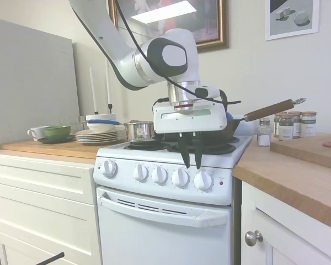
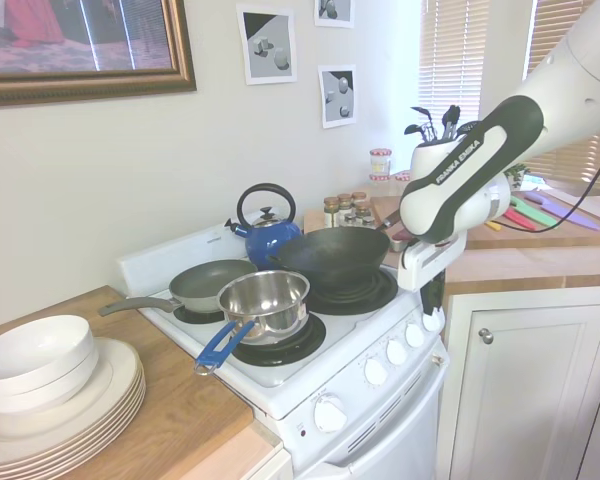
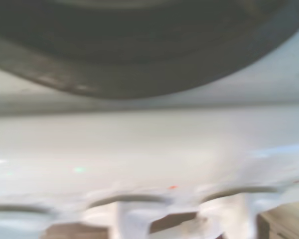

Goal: Turn on the stove on the bottom right

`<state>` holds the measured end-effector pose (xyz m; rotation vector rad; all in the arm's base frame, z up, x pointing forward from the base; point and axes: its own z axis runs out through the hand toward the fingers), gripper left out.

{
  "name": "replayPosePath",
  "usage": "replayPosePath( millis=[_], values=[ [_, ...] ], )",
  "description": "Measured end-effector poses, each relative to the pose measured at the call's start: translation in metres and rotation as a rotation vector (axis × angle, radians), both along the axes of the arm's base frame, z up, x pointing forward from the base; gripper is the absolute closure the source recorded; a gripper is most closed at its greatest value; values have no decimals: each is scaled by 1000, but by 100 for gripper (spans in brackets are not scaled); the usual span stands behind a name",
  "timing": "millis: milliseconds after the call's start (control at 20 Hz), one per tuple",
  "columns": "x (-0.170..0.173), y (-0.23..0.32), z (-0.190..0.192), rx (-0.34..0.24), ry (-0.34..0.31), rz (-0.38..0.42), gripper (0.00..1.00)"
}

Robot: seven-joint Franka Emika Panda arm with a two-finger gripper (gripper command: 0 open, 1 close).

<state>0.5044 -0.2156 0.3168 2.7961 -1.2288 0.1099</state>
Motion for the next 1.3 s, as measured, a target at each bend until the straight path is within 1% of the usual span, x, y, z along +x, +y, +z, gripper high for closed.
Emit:
replayPosePath(
  millis=[450, 750, 1300],
  values=[
    [8, -20, -6, -22, -10, -11, 100],
    [14, -29, -20, -31, 5, -10, 100],
    [14, -31, -24, -32, 15, 0, 100]
  ],
)
